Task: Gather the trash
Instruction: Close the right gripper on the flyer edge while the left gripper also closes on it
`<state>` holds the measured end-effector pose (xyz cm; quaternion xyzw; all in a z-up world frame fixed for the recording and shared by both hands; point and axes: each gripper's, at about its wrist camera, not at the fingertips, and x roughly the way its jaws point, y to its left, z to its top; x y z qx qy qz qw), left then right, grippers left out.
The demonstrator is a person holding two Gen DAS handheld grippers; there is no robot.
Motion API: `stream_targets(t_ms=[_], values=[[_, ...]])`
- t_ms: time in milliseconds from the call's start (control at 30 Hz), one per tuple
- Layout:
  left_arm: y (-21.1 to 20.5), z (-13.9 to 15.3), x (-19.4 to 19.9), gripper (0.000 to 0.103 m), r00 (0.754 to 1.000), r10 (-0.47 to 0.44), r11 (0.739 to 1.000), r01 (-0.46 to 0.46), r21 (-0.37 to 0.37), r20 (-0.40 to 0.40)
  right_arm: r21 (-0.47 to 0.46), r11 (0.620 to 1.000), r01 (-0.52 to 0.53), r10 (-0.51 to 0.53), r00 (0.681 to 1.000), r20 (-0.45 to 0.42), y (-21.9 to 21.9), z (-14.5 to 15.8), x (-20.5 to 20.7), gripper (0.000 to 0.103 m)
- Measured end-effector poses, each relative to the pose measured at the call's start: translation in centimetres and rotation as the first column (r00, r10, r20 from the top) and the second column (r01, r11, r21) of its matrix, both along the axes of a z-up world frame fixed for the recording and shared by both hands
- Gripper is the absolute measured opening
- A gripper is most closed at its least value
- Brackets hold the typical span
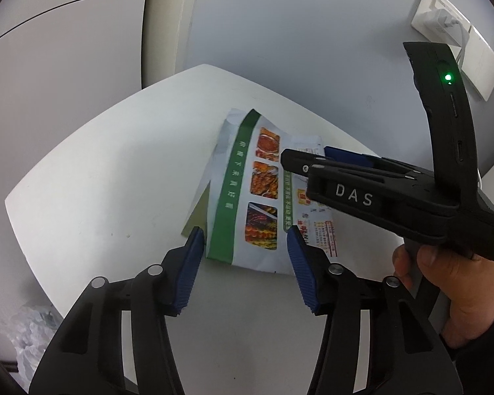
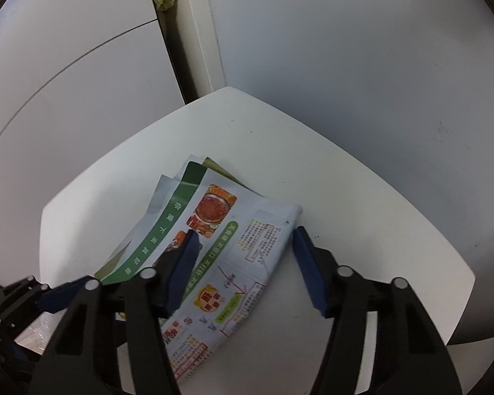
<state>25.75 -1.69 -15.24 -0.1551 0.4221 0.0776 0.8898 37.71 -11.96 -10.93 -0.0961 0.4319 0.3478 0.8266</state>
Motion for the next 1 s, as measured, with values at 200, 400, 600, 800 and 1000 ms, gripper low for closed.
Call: stream_targets(t_ms=[200, 400, 600, 800, 1000], values=[[-0.6, 0.3, -0.4, 0.05, 1.0, -0.014, 1.0, 0.014, 0.011, 0.0, 0.012, 1.0, 0.008, -0.008, 1.0, -0.022, -0.4, 0.0, 0.1, 0.044], [-0.9, 0.1, -0.5, 0.049, 1.0, -0.02, 1.0, 0.02, 0.019, 0.001, -0.024, 0.999, 0.033, -0.033, 0.999, 0.027, -0.3, -0.2, -0.1, 0.024], [-0.4, 0.0, -0.7, 0.039, 1.0, -0.01, 1.0, 0.01, 0.004, 0.008, -0.012, 0.998, 0.058, -0.058, 0.998, 0.015, -0.8, -0.2, 0.1, 0.018], [-0.4, 0.1, -0.7, 0.039, 1.0, -0.021, 1.0, 0.021, -0.001, 0.01, 0.007, 0.998, 0.065, -0.065, 0.998, 0.009, -1.2, -0.3, 0.0, 0.017], [0.2, 0.0, -0.5, 0.039, 1.0, -0.021, 1.0, 0.021, -0.006, 0.013, 0.018, 0.997, 0.075, -0.075, 0.997, 0.011, -2.0, -0.2, -0.3, 0.015]])
